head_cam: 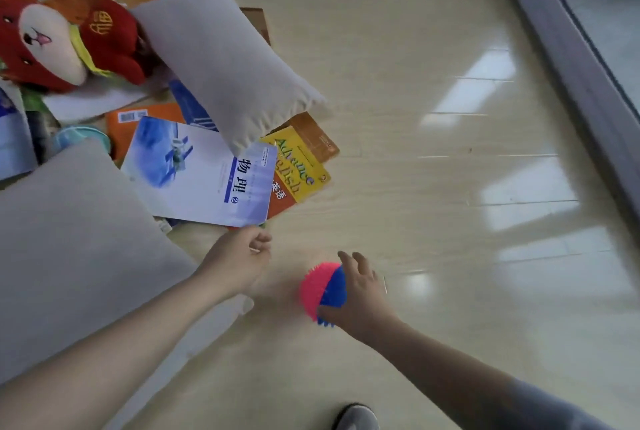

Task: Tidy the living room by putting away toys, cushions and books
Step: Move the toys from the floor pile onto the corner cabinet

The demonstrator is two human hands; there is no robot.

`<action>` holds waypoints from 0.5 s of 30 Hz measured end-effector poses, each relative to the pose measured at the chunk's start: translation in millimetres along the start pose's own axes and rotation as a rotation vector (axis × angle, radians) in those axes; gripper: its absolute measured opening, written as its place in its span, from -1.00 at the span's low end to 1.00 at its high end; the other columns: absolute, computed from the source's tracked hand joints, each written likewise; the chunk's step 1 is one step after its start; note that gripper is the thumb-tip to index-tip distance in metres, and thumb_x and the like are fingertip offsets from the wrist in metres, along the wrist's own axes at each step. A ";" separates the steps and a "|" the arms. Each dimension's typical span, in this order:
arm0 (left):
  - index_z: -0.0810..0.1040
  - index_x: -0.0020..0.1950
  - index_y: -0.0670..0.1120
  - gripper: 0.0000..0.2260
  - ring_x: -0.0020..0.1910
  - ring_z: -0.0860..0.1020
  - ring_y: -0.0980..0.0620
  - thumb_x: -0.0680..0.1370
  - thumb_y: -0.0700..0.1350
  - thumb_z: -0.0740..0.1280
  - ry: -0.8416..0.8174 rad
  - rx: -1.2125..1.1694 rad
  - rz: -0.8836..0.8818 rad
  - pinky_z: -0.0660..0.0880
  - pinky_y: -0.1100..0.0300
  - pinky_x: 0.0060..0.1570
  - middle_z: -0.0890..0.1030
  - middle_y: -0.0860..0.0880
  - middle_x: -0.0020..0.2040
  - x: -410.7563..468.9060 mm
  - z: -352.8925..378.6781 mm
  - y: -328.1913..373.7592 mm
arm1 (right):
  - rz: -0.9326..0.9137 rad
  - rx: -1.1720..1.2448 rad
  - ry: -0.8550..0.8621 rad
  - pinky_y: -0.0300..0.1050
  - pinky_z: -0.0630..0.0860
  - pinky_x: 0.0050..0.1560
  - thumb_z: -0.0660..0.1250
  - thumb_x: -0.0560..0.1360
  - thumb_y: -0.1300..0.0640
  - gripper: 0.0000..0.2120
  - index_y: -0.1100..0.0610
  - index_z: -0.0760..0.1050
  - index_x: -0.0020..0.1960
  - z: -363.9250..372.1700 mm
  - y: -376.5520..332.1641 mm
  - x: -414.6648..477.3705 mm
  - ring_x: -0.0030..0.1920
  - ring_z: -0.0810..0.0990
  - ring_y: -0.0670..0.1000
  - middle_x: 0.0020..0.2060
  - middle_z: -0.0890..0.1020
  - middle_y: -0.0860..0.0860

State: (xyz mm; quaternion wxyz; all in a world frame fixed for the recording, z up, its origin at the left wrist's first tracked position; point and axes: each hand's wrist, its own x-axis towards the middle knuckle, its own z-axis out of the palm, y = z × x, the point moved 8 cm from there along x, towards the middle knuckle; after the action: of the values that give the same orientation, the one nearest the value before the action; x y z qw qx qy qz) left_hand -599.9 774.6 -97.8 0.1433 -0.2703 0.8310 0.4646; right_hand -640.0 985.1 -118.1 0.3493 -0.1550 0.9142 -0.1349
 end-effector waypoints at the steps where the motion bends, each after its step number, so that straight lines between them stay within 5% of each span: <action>1: 0.56 0.10 -0.07 -0.83 0.01 0.56 0.06 0.52 -0.15 0.33 0.014 0.022 0.014 0.43 0.23 -0.01 0.60 0.04 -0.01 14.6 6.8 -8.7 | -0.011 -0.006 0.023 -0.10 0.32 0.30 0.49 0.28 -0.15 -0.01 -0.01 0.02 0.53 9.1 5.8 9.7 0.40 0.23 0.07 0.45 0.16 -0.03; 8: 0.54 0.08 -0.02 -0.84 0.01 0.54 0.05 0.52 -0.12 0.27 0.026 0.264 0.143 0.47 0.18 -0.01 0.57 0.06 -0.01 57.5 32.1 -27.4 | -0.095 -0.086 -0.009 -0.11 0.48 0.13 0.45 0.30 -0.18 -0.19 -0.04 0.20 0.46 16.8 17.7 38.0 0.20 0.43 0.01 0.27 0.38 -0.05; 15: 0.53 0.07 -0.04 -0.84 0.03 0.53 0.02 0.50 -0.13 0.25 0.087 0.349 0.217 0.48 0.14 0.05 0.59 0.05 0.03 38.1 10.6 -8.7 | -0.140 0.061 0.208 -0.18 0.45 0.04 0.47 0.30 -0.16 -0.23 -0.03 0.25 0.42 -27.6 -3.7 28.7 0.15 0.42 -0.04 0.24 0.38 -0.07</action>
State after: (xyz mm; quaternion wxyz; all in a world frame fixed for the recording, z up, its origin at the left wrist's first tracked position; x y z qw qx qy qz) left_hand -625.9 767.8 -128.1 0.1009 -0.1701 0.9286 0.3141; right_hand -678.4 974.7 -114.1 0.2467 -0.1929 0.9280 -0.2018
